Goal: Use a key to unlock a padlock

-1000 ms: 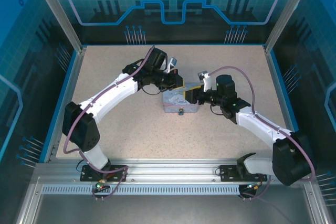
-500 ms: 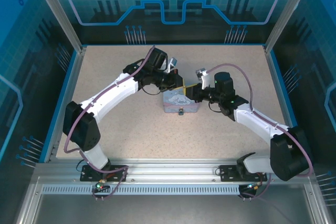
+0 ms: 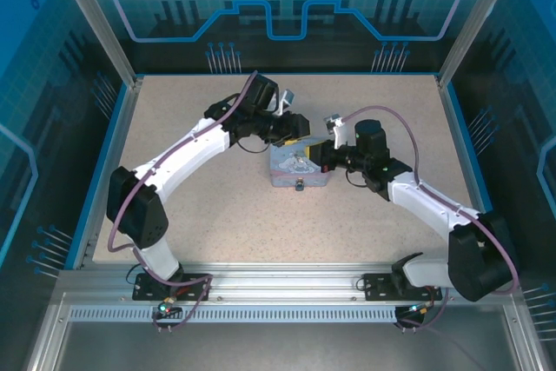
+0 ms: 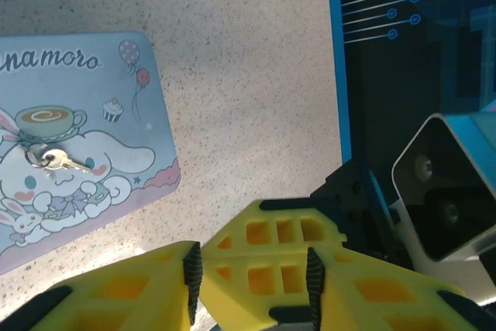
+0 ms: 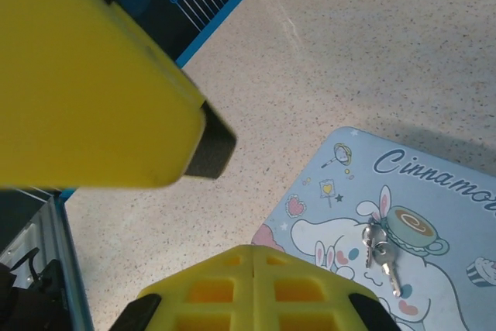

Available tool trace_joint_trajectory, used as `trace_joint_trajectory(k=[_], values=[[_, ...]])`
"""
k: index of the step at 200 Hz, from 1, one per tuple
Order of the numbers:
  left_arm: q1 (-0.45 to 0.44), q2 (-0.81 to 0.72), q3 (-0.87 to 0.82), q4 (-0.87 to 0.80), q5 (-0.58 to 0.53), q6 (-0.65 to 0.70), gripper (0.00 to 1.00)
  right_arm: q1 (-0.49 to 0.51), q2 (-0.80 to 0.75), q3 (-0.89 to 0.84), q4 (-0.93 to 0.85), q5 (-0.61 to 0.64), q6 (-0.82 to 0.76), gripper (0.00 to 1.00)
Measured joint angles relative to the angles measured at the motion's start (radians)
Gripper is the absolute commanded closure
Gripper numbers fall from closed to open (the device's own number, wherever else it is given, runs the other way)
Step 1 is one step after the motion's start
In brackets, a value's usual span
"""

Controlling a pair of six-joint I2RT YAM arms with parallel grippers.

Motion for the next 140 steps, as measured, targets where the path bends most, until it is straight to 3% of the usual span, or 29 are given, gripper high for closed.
trace_joint_trajectory(k=[47,57,85,114,140], values=[[0.031,-0.031,-0.057,0.026,-0.023,-0.001,0.55,-0.019,-0.029,-0.012,-0.009,-0.011,0.033,1.0],[0.037,-0.047,-0.088,0.036,-0.029,-0.001,0.55,-0.019,-0.029,-0.012,-0.027,-0.001,0.038,0.82],[0.056,-0.103,-0.201,0.076,-0.061,-0.018,0.53,-0.019,-0.002,0.01,-0.111,0.045,0.05,0.6],[0.109,-0.172,-0.321,0.11,-0.122,-0.05,0.5,-0.005,0.091,0.113,-0.227,0.126,0.074,0.51],[0.172,-0.222,-0.387,0.129,-0.17,-0.072,0.49,0.048,0.161,0.224,-0.338,0.221,0.091,0.5]])
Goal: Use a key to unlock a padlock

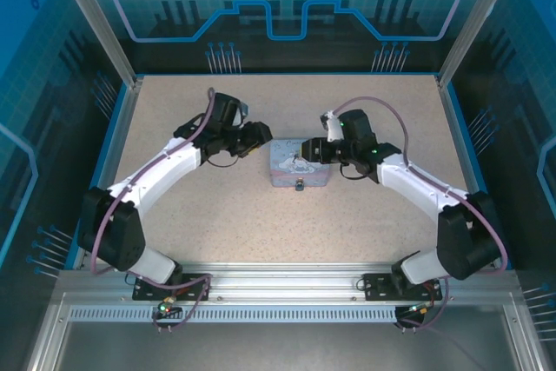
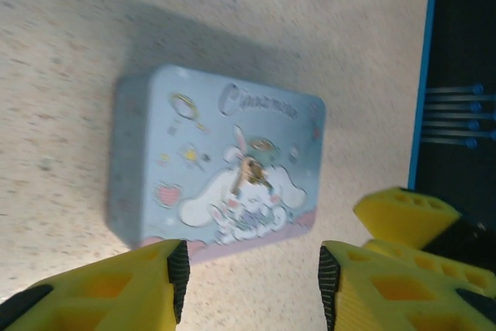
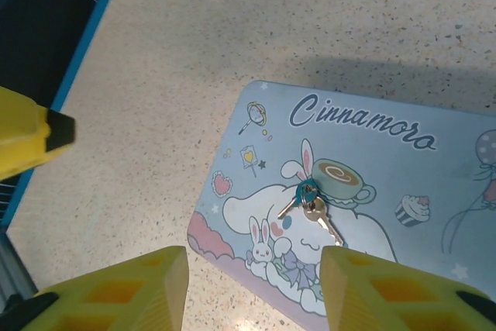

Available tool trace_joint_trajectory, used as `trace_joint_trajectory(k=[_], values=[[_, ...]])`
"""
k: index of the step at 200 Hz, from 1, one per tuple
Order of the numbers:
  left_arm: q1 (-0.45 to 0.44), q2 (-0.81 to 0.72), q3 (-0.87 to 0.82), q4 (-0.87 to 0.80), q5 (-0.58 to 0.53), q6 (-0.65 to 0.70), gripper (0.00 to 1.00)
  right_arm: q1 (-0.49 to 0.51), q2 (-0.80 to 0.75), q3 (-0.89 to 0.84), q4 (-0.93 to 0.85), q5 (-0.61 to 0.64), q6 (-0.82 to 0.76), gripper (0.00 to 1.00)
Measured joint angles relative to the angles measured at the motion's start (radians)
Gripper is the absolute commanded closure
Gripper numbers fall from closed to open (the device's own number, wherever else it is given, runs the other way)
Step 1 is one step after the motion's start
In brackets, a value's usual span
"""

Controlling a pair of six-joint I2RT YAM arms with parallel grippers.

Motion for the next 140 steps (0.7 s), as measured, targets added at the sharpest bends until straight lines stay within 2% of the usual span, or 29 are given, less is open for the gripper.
trace_joint_trajectory(k=[37,68,140], values=[[0.065,-0.066,-0.055,0.026,-0.037,0.0,0.48,0.093,0.13,0.179,-0.168,0.144,-0.021,0.51],[0.108,-0.106,-0.088,0.044,-0.037,0.0,0.48,0.133,0.232,0.272,-0.266,0.245,-0.074,0.54],[0.142,-0.122,-0.117,0.053,-0.033,0.0,0.48,0.142,0.342,0.351,-0.36,0.328,-0.142,0.57]])
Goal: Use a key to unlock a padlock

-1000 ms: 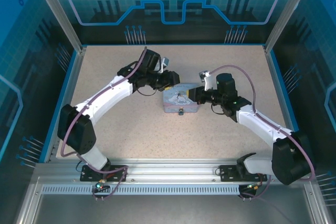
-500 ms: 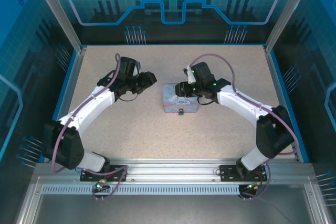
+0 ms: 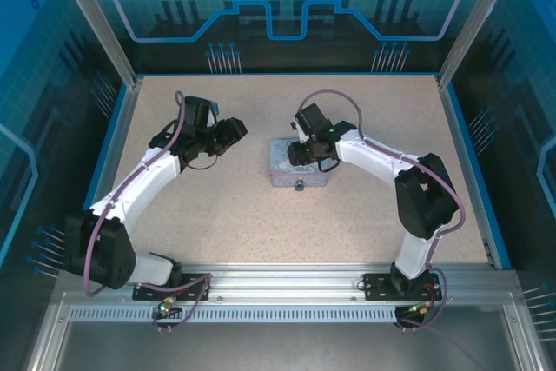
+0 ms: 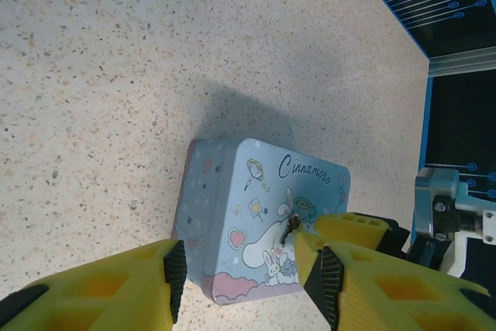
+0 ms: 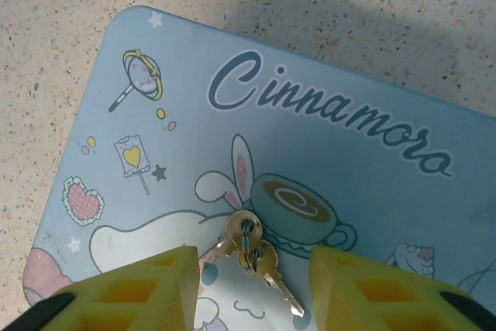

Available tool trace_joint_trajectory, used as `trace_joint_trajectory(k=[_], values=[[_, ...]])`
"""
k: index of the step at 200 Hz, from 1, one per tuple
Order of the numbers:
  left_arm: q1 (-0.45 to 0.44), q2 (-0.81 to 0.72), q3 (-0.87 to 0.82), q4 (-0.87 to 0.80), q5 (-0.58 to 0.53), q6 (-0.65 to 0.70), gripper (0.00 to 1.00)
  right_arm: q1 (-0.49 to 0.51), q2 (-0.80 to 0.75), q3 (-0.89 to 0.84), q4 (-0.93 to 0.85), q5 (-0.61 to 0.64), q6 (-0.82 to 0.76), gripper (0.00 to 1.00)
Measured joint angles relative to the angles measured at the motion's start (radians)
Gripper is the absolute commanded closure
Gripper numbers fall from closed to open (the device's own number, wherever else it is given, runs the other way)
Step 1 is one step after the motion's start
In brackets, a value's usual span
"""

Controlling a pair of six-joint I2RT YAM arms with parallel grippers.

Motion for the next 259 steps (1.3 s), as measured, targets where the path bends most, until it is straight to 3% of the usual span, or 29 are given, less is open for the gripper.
trace_joint_trajectory(k=[111,126,156,221,259], values=[[0.002,0.0,-0.003,0.022,0.016,0.0,0.48,0.01,0.067,0.056,-0.008,0.028,-0.026,0.69],[0.002,0.0,-0.003,0.022,0.016,-0.002,0.48,0.013,0.067,0.056,-0.008,0.04,-0.029,0.76],[0.002,0.0,-0.003,0.026,0.019,-0.012,0.48,0.019,0.067,0.06,-0.003,0.053,-0.032,1.0],[0.002,0.0,-0.004,0.03,0.035,-0.027,0.47,0.028,0.051,0.068,-0.026,0.042,-0.015,1.0],[-0.005,-0.005,-0.061,0.105,0.08,-0.101,0.47,0.012,-0.077,0.035,-0.024,-0.022,0.065,1.0]])
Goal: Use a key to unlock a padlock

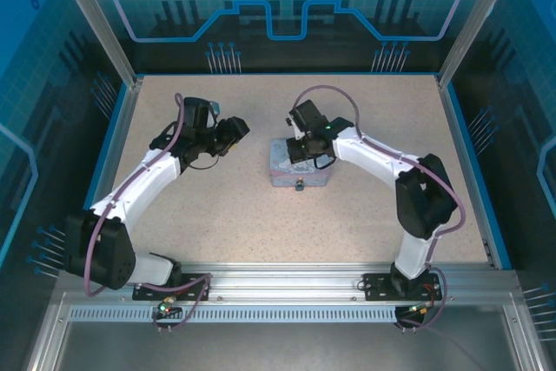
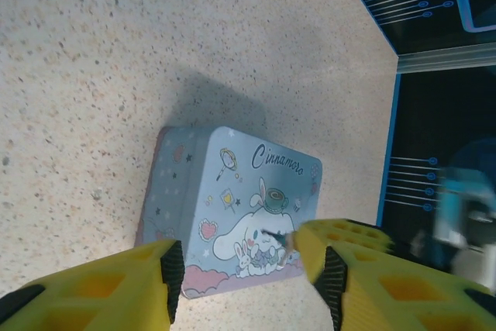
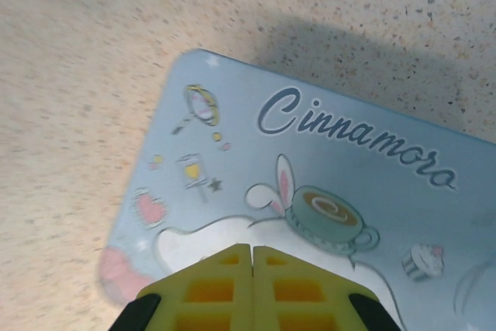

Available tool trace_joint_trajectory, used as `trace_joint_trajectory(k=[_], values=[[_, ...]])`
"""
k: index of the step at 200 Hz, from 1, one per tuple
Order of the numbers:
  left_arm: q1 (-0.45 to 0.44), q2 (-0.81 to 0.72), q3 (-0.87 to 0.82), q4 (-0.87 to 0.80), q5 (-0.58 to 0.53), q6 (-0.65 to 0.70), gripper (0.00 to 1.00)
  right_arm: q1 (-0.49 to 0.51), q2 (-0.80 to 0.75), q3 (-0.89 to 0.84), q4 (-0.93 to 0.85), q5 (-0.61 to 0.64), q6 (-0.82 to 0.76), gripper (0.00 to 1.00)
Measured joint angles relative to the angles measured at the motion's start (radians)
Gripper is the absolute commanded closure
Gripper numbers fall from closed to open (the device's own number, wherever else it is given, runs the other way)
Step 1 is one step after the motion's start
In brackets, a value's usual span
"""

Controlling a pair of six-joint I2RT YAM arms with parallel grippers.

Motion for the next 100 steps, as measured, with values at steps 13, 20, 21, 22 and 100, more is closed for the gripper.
trace_joint_trajectory(k=[13,20,21,22,100], values=[[-0.018,0.0,-0.019,0.024,0.008,-0.035,0.47,-0.017,-0.063,-0.028,0.02,-0.029,0.043,1.0],[-0.037,0.001,-0.026,0.045,0.008,-0.061,0.47,-0.028,-0.093,-0.045,0.036,-0.047,0.073,1.0],[-0.039,0.001,-0.026,0.047,0.008,-0.063,0.47,-0.029,-0.096,-0.047,0.039,-0.05,0.076,1.0],[-0.041,0.001,-0.026,0.048,0.008,-0.065,0.47,-0.031,-0.099,-0.049,0.041,-0.052,0.077,1.0],[-0.251,0.094,-0.106,0.484,-0.028,-0.406,0.5,-0.083,-0.265,-0.31,0.253,-0.14,0.487,1.0]])
